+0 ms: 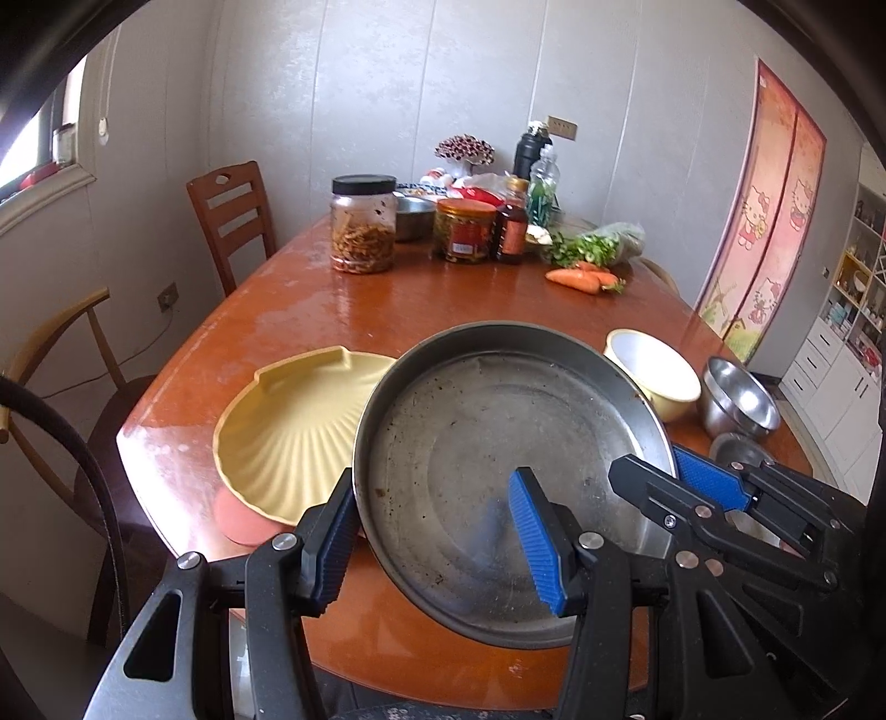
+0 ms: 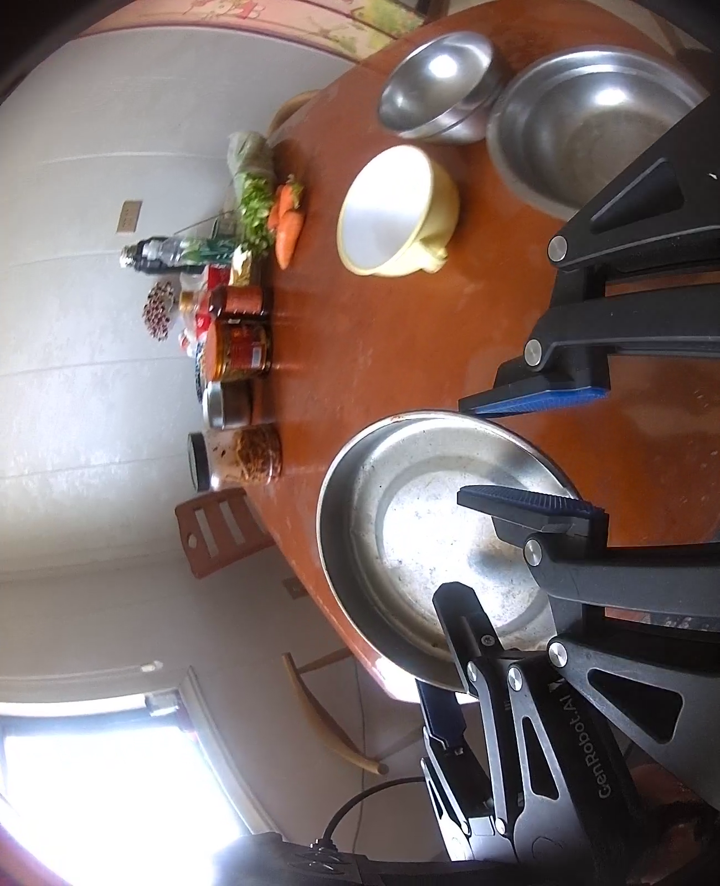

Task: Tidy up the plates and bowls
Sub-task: 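Lift the steel tray with the right tool toward the stacked plates, then lower the steel tray onto the yellow shell plate with the right tool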

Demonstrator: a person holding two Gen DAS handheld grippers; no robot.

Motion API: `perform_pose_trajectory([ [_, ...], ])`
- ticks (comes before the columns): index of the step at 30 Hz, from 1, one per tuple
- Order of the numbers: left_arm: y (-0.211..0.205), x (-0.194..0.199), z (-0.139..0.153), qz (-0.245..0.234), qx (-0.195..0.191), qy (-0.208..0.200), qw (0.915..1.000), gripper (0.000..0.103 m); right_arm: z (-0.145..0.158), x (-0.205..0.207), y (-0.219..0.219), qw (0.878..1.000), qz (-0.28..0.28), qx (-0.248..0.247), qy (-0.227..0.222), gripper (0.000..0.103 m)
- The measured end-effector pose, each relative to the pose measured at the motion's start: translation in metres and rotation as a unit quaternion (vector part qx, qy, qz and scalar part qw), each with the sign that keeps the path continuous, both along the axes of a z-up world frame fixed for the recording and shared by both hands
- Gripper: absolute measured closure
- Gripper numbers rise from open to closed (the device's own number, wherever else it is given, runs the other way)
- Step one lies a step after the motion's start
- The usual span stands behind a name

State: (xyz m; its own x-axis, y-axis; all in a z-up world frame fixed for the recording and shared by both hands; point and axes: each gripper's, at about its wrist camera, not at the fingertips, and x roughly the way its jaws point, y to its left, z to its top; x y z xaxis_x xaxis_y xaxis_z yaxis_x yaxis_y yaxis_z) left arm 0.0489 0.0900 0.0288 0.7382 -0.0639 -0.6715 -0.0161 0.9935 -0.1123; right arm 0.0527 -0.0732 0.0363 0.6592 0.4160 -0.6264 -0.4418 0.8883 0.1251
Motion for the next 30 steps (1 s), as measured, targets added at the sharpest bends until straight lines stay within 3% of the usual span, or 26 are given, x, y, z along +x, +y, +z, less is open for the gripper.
perform_pose_trajectory([
  [20, 0.066, 0.016, 0.040, 0.068, 0.019, -0.040, 0.9967, 0.049, 0.041, 0.037, 0.070, 0.996, 0.069, 0.019, -0.054, 0.076],
  [30, 0.081, 0.036, 0.022, 0.079, 0.014, -0.030, 0.9963, 0.049, 0.027, 0.054, 0.092, 0.995, 0.081, 0.014, -0.050, 0.076],
])
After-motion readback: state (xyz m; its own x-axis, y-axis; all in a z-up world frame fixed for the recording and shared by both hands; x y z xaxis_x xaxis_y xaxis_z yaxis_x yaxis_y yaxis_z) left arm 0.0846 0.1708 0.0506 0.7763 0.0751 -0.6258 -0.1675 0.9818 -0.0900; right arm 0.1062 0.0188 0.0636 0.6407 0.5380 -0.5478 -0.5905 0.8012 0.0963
